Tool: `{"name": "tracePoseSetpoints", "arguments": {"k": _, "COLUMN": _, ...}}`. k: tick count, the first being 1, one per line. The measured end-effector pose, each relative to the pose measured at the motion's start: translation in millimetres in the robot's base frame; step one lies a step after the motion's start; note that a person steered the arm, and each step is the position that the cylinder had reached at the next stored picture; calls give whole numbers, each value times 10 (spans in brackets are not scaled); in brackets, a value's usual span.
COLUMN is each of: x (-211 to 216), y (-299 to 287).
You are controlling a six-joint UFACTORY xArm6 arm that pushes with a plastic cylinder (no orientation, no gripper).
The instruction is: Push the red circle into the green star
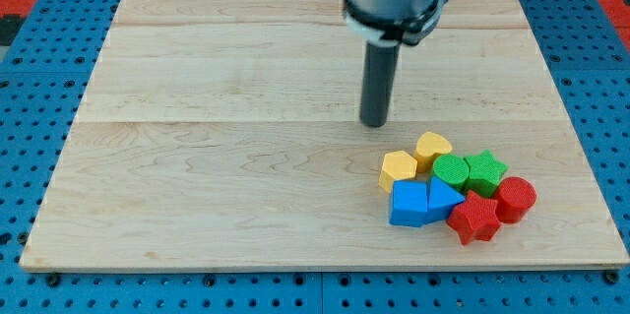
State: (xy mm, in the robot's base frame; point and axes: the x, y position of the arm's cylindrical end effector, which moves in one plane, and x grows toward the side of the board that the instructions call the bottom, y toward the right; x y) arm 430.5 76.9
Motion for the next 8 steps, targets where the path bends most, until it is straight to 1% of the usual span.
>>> {"name": "tracePoseSetpoints", "arguments": {"k": 1, "x": -158, "y": 698}}
{"name": "tracePoseSetpoints", "arguments": {"k": 2, "x": -25, "y": 1787}}
{"name": "tracePoseSetpoints", "arguments": {"k": 3, "x": 804, "y": 2647}}
{"name": "tracePoseSetpoints", "arguments": {"k": 4, "x": 1388, "y": 2659}}
{"name": "tracePoseSetpoints", "arguments": {"k": 5, "x": 1557, "y": 2137}}
{"name": "tracePoseSetpoints", "arguments": {"k": 6, "x": 1553, "y": 1640}}
{"name": "tracePoseSetpoints", "arguments": {"k": 7, "x": 1434, "y": 1188}}
{"name": "tracePoseSetpoints", "arguments": {"k": 8, "x": 1260, "y": 1181}}
